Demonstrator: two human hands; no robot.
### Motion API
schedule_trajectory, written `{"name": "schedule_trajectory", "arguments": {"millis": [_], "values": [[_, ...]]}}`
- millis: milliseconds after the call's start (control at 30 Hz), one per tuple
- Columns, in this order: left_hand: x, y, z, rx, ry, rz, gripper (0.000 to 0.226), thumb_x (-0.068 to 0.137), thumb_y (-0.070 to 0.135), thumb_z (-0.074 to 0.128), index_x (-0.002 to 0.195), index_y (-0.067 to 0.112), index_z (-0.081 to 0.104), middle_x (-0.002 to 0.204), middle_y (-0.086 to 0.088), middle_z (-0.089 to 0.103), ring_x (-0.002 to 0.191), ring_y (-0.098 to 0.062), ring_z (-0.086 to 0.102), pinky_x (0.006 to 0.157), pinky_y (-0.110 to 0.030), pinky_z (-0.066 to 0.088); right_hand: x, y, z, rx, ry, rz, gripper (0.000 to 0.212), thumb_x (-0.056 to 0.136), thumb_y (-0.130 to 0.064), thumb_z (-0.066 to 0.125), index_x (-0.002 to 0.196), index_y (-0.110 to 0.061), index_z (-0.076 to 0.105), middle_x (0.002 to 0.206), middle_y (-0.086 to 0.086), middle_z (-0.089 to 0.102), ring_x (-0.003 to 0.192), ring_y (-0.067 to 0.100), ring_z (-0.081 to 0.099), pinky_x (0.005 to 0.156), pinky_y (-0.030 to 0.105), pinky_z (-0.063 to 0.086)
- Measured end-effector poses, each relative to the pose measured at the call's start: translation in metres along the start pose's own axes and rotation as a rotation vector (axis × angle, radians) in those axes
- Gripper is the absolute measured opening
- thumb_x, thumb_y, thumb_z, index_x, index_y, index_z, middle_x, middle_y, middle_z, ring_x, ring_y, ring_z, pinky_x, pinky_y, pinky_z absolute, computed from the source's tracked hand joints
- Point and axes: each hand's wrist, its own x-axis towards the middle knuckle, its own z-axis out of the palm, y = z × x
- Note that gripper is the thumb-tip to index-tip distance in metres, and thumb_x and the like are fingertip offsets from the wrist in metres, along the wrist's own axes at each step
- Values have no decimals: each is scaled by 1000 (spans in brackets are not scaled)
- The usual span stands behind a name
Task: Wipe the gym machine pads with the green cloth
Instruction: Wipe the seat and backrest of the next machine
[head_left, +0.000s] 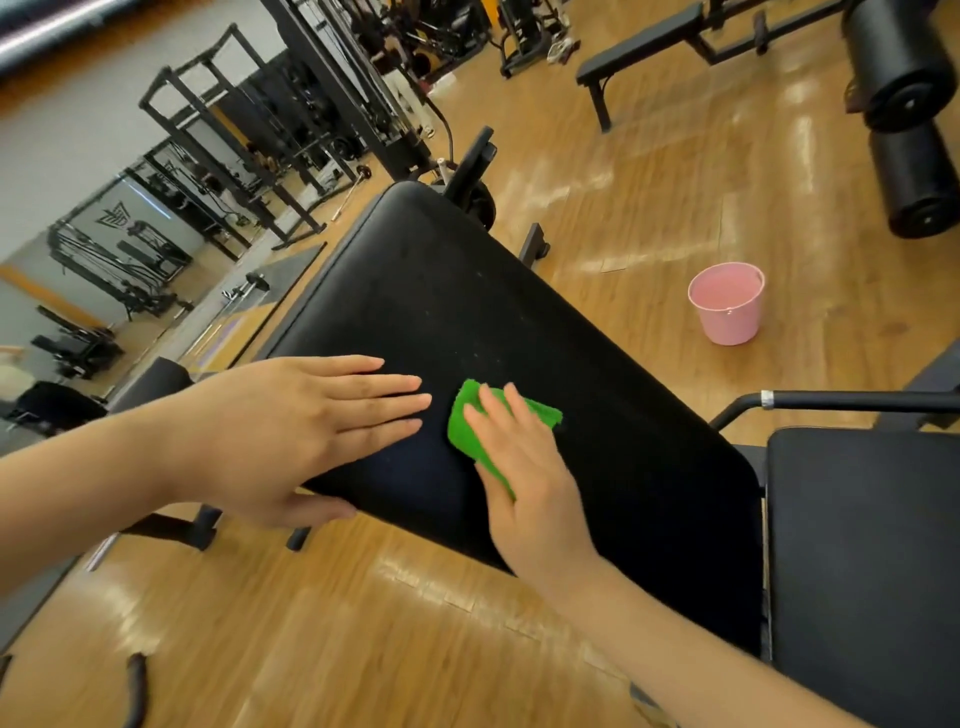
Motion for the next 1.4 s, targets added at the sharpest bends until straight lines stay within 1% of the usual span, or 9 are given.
{"name": "schedule_trajectory", "arguments": {"millis": [233,433,600,700,800,933,1067,1233,1400], "values": [[-3,-4,7,-43,103,26,66,85,53,58,126,1,61,134,-13,56,130,-27,49,109,-42,31,-66,33,-11,-22,-106,-86,52,88,-6,39,138,-20,38,143,-11,39,139,12,28,115,32,20],[-4,-1,11,-35,119,19,67,84,53,57,125,1,62,134,-13,57,129,-25,49,110,-42,30,-2,10,-12,17,140,24,41,91,-11,44,132,-10,47,137,1,48,135,13,36,111,33,31],[-5,-2,11,-43,117,14,67,83,54,57,126,2,62,134,-13,57,130,-24,48,110,-41,29,13,6,3,-72,-55,-63,49,92,-20,41,140,-12,37,147,2,37,141,14,22,116,32,20],[-4,-2,11,-39,118,12,67,84,54,55,127,2,61,134,-13,56,130,-25,48,110,-42,29,-8,41,-8,-122,-18,88,50,93,-19,42,141,-14,30,148,-4,30,141,9,18,117,30,14],[-4,-1,11,-41,107,13,67,85,54,54,126,2,61,134,-13,56,129,-27,48,109,-42,30,-38,81,-29,-51,18,434,52,96,-6,45,139,-23,22,147,-12,24,139,1,12,118,36,15],[-4,-1,11,-25,94,18,68,84,55,55,127,3,61,135,-13,56,129,-27,48,108,-43,31,-42,94,-45,87,140,716,43,97,-5,43,139,-15,38,146,1,39,133,1,24,111,20,19],[-2,-1,8,-12,84,24,68,85,54,50,126,2,61,134,-13,56,129,-27,48,109,-42,27,10,53,-41,174,170,496,42,94,0,44,135,-13,46,140,-6,41,131,0,29,104,7,23],[-4,0,8,-14,89,22,66,86,54,51,126,2,62,133,-13,58,128,-28,50,109,-42,28,80,25,-19,84,74,290,45,96,-6,46,140,-15,40,147,-4,36,138,3,19,114,24,17],[-4,-2,10,-31,137,33,65,83,53,63,123,2,65,132,-12,59,128,-28,51,107,-44,34,25,19,-2,15,4,57,49,90,-7,46,138,-11,37,143,-3,39,139,10,23,115,28,18]]}}
